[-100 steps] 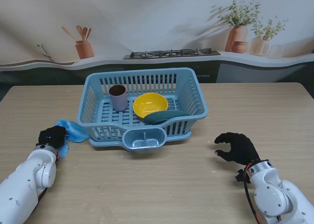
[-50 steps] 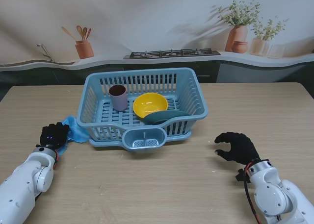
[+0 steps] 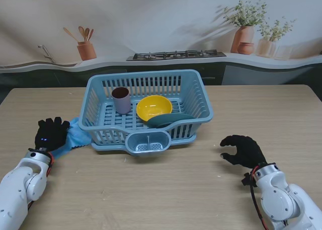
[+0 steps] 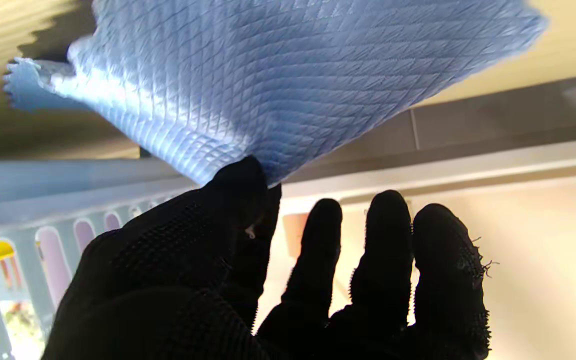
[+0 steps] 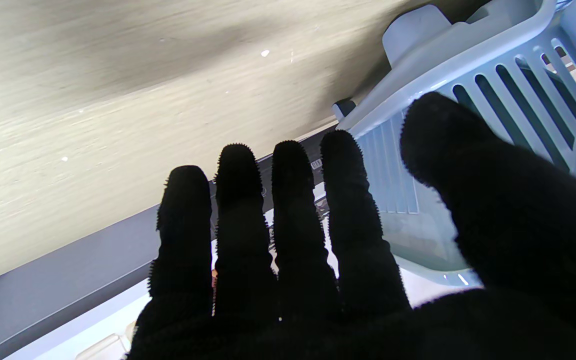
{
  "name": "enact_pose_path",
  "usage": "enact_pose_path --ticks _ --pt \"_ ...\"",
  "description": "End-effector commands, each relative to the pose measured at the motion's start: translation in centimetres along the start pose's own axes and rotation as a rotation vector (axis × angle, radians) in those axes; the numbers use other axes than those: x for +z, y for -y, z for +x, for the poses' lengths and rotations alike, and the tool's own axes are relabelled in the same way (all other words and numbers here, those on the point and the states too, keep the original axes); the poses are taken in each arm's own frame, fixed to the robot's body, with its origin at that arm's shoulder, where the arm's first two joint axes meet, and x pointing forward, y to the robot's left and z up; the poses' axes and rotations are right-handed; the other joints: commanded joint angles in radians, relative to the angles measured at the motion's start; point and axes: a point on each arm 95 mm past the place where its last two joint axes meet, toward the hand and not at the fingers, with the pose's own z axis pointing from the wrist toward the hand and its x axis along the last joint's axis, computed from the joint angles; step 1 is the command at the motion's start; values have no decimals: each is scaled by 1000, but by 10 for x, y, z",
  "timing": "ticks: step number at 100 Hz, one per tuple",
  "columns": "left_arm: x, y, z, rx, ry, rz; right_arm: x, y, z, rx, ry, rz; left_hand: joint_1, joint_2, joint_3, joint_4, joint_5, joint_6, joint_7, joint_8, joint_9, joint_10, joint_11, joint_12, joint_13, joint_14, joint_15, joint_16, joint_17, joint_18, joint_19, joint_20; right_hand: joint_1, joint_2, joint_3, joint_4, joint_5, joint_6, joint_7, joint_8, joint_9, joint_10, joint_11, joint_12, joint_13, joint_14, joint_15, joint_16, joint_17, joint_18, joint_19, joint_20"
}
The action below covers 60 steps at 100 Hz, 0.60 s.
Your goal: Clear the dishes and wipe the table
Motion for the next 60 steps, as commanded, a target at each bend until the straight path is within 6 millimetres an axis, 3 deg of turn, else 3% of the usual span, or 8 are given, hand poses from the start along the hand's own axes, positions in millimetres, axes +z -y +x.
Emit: enact_pose_path --ticks 1,9,18,31,39,54,60 --pt "-4 3 0 9 -18 12 0 2 0 1 -8 12 -32 -11 65 -20 -27 8 -30 1 -44 -20 -31 -37 -54 14 -39 -24 -37 13 -26 -17 -15 -11 -7 18 -22 8 -5 7 -19 -10 -12 -9 -24 -17 -6 -1 -13 13 2 9" --pt "-10 5 0 10 -24 21 -1 2 0 3 -8 11 -75 -1 87 -9 -26 12 -68 -7 -61 -30 -68 -58 -88 7 -102 -58 -86 7 -48 -37 -16 -12 -7 18 -22 7 -5 7 -19 -10 -13 -10 -25 -17 -6 -1 -13 13 2 9" --pt "-16 7 1 2 -29 30 -1 2 -1 3 -7 9 -136 12 119 38 -27 26 -135 -30 -84 -43 -115 -83 -138 -11 -202 -115 -175 -5 -82 -75 -17 -12 -7 17 -22 8 -6 7 -20 -11 -13 -10 -25 -18 -7 -1 -14 12 2 9" --pt "-27 9 3 4 -27 28 -1 3 -1 4 -7 9 -195 -15 120 33 -8 52 -258 -108 -102 -45 -170 -113 -176 -27 -286 -161 -244 -20 -146 -149 -19 -13 -7 17 -21 9 -5 7 -20 -9 -13 -10 -26 -17 -6 -1 -14 11 2 9" --pt "-33 9 4 -6 -23 27 -1 3 -1 4 -8 10 -199 -9 117 33 7 49 -266 -114 -94 -44 -169 -114 -167 -21 -284 -159 -245 -20 -147 -156 -19 -13 -7 17 -22 8 -6 7 -20 -10 -13 -10 -25 -17 -6 -1 -14 7 1 9" --pt "-47 11 9 -31 -21 42 -1 3 -1 6 -8 10 -188 -5 122 36 50 46 -200 -61 -30 -22 -124 -91 -102 19 -198 -102 -191 -5 -68 -120 -22 -11 -8 16 -22 8 -6 7 -21 -10 -13 -10 -26 -17 -6 -1 -16 10 1 10" --pt "-53 12 12 -47 -16 38 -1 3 -1 8 -9 12 -187 -2 117 37 67 50 -178 -44 -5 -15 -114 -86 -79 32 -181 -95 -162 20 -58 -109 -22 -12 -8 16 -22 8 -6 7 -21 -9 -14 -10 -27 -16 -7 -1 -15 12 1 10"
